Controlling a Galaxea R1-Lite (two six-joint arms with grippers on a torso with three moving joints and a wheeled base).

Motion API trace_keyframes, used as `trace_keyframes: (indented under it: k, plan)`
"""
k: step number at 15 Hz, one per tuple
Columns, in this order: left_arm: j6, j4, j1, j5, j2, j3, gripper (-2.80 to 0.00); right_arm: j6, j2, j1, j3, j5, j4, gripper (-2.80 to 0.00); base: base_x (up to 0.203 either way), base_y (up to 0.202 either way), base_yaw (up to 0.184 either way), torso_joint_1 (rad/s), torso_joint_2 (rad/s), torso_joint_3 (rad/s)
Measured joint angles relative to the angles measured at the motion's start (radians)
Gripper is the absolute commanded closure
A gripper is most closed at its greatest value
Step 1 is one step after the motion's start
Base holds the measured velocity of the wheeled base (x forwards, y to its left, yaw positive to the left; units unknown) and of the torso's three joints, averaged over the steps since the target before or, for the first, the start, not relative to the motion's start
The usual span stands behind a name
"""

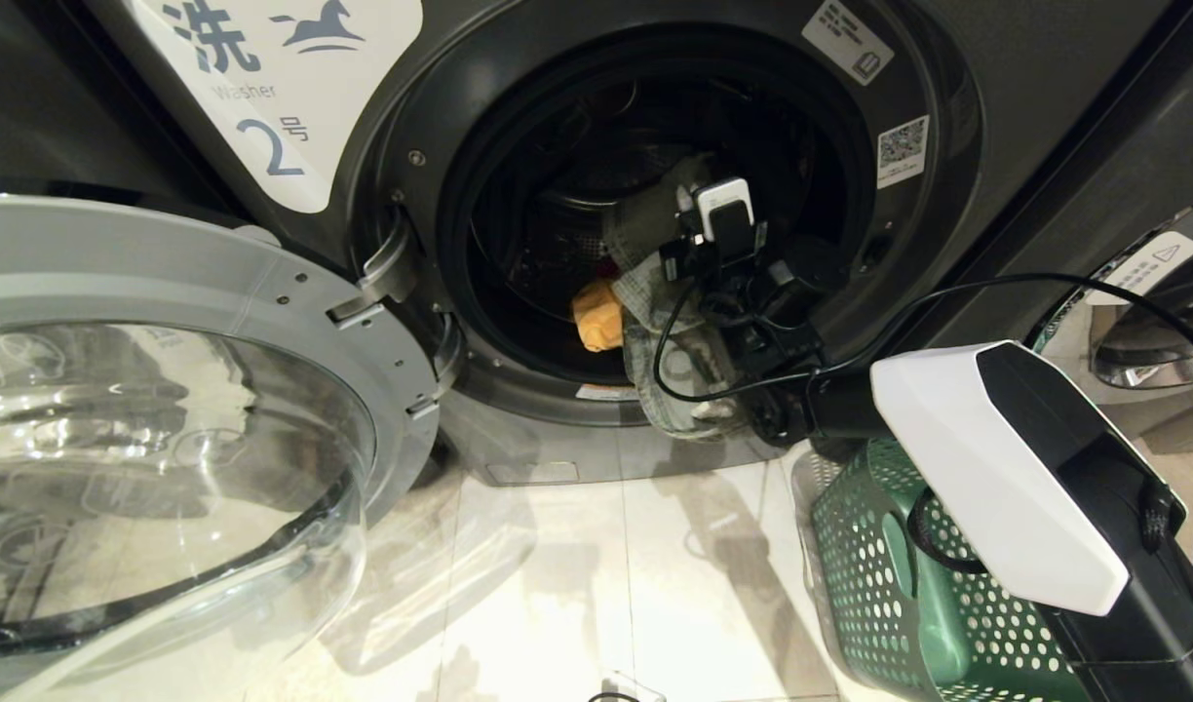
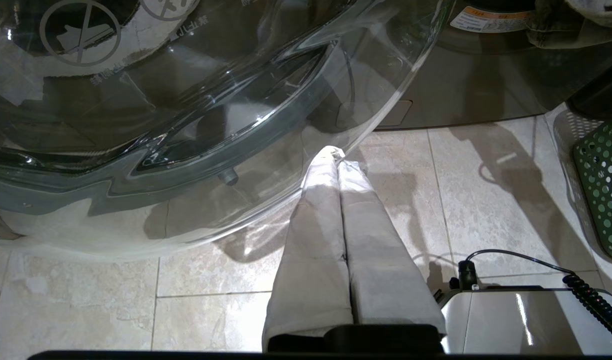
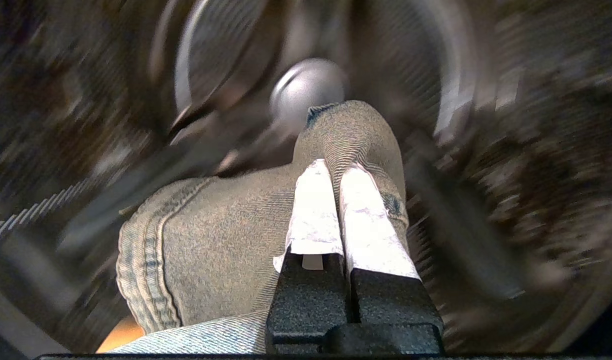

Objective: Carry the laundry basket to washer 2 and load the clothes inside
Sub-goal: Place the clothes into the washing machine

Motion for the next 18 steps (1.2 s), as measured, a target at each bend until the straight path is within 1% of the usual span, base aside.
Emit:
trace_keyframes:
  k: [1, 2, 6, 14, 18]
  plan:
    - [0.000, 0.000, 0.000, 0.000, 0.000, 0.000, 0.00, 0.000, 0.002, -0.001, -0.001, -0.002, -0.048, 0.00, 0.000, 0.000, 0.000, 0.000, 0.00, 0.000]
    - [0.000, 0.000, 0.000, 0.000, 0.000, 0.000, 0.00, 0.001, 0.003, -0.001, -0.001, -0.003, -0.069, 0.00, 0.000, 0.000, 0.000, 0.000, 0.00, 0.000]
    - [0.000, 0.000, 0.000, 0.000, 0.000, 0.000, 0.00, 0.018, -0.008, -0.010, -0.001, -0.020, -0.017, 0.00, 0.000, 0.000, 0.000, 0.000, 0.00, 0.000]
    - [0.000, 0.000, 0.000, 0.000, 0.000, 0.000, 0.00, 0.078, -0.074, -0.018, -0.003, -0.021, -0.033, 0.00, 0.000, 0.000, 0.000, 0.000, 0.00, 0.000]
    - [0.000, 0.000, 0.000, 0.000, 0.000, 0.000, 0.00, 0.125, -0.102, 0.000, -0.001, -0.021, -0.025, 0.00, 0.000, 0.000, 0.000, 0.000, 0.00, 0.000]
